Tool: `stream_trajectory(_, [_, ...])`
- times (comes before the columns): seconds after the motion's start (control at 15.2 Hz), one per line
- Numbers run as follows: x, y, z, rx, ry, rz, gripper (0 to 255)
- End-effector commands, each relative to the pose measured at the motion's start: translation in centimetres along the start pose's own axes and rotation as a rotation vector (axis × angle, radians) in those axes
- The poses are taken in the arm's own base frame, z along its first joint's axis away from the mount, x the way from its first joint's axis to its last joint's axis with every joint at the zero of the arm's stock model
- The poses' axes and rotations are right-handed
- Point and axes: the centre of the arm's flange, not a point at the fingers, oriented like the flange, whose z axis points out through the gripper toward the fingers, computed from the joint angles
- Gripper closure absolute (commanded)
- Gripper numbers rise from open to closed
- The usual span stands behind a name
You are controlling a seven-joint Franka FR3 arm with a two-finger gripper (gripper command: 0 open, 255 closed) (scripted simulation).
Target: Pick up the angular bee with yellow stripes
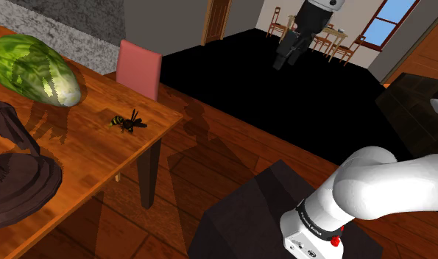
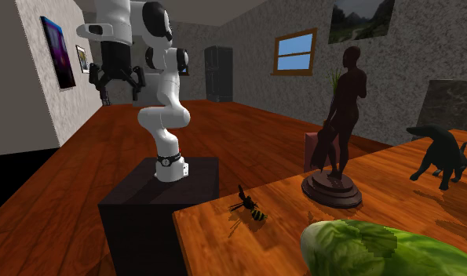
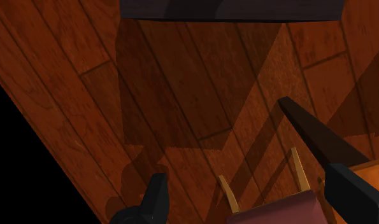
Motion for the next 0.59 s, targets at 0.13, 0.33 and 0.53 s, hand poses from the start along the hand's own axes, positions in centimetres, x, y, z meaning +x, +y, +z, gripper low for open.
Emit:
stream_trajectory(0.13, [1.5,-1.9,1.1,-0.002,0.001,-0.023,0])
stream_trajectory(0.33, [3.8,-4.7,2.7,-0.004,0.002,-0.058,0])
stream_trajectory(0.53, [5.9,-7.6,4.4,-0.007,0.003,-0.093,0])
